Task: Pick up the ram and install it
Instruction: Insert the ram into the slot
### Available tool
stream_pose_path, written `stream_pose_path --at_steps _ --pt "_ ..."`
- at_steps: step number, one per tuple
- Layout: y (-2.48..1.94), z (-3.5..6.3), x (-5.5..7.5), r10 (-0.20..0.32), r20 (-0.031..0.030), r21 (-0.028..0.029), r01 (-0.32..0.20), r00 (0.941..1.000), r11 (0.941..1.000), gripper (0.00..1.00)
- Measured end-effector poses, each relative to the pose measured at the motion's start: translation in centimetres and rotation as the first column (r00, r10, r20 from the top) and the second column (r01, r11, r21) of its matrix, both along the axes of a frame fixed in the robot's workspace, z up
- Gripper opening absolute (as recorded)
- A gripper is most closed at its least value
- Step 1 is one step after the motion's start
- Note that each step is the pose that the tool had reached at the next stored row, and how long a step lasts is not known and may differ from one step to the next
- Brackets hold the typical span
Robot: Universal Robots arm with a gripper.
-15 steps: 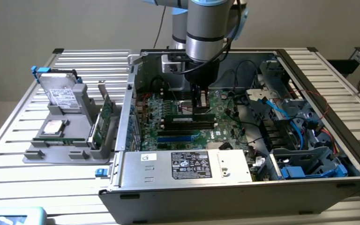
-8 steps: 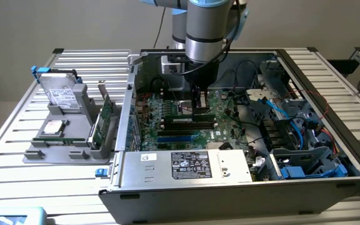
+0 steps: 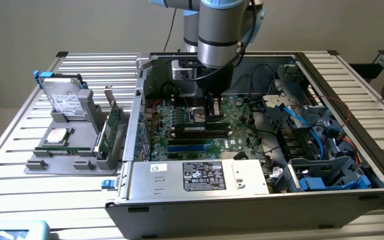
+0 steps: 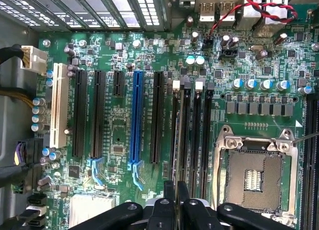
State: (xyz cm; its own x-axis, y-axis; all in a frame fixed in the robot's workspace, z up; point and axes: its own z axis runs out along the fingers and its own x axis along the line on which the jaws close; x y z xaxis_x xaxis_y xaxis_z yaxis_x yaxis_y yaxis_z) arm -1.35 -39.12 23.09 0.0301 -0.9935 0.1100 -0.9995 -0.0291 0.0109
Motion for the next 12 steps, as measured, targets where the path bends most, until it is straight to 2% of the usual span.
stream_pose_path --at_steps 9,12 --pt "-0.05 -0.12 0.01 0.004 0.0 -0.0003 -0.004 1.0 1.0 0.14" --pt "-0.03 -0.22 -0.01 0.012 0.002 -0.0003 -0.012 0.9999 0.9999 0.14"
